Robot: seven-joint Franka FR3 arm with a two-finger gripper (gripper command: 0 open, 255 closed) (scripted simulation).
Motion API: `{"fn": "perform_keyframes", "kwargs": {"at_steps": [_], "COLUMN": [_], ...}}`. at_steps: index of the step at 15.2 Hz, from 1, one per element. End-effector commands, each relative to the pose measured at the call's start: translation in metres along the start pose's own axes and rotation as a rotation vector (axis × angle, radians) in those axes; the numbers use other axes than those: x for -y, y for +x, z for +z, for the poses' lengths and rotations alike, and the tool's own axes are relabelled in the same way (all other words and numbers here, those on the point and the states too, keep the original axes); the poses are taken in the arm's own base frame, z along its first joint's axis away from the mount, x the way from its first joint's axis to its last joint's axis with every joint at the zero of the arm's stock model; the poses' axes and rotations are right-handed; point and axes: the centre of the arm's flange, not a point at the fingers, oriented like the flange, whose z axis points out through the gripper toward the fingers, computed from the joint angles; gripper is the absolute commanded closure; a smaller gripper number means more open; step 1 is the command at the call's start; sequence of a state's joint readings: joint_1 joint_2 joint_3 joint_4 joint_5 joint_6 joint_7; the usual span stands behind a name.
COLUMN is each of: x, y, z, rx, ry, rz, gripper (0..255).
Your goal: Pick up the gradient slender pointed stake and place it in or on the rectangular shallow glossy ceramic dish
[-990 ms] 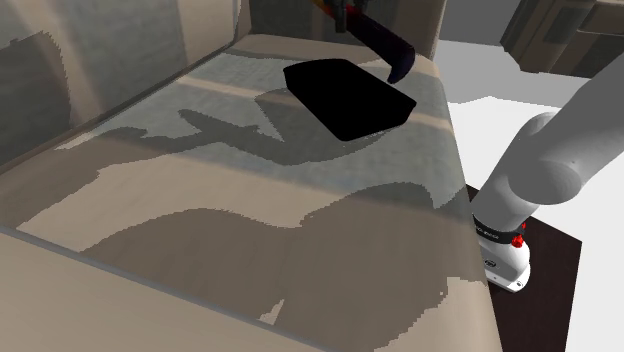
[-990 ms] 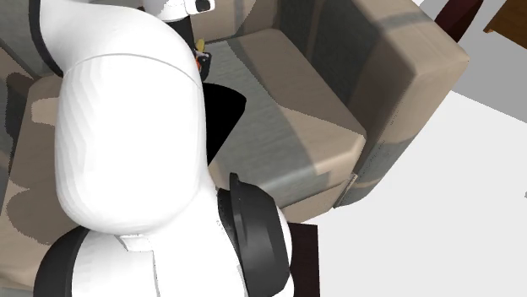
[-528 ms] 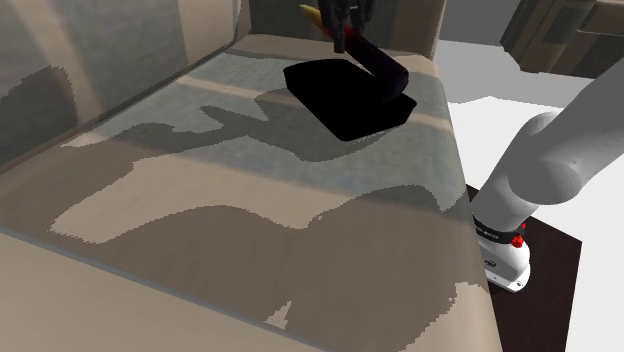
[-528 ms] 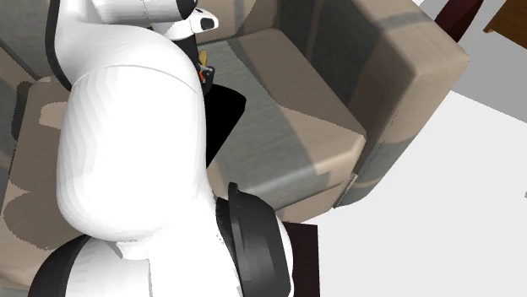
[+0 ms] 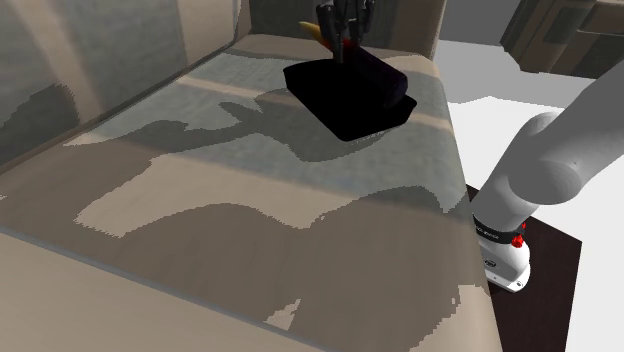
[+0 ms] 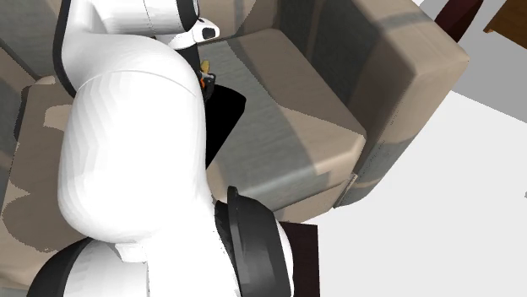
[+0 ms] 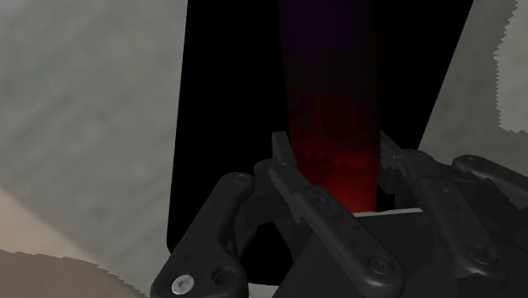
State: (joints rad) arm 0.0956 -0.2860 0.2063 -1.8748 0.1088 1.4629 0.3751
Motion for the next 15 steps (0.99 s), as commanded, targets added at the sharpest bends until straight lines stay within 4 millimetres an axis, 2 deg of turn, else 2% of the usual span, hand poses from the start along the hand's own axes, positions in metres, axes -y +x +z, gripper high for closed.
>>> {"fn": "perform_keyframes", "kwargs": {"at_steps": [1,2,3,8,12,15], "x": [0.000,0.000,0.000,0.000,0.000,0.000], "y": [0.000,0.000,0.000,0.000,0.000,0.000], "z": [0.000,0.000,0.000,0.000,-0.050,-0.050], "rx": [0.000,0.000,0.000,0.000,0.000,0.000], "ry": [0.000,0.000,0.000,0.000,0.000,0.000], "rz": [0.000,0.000,0.000,0.000,0.000,0.000], "gripper": [255,255,0,0,0,0]}}
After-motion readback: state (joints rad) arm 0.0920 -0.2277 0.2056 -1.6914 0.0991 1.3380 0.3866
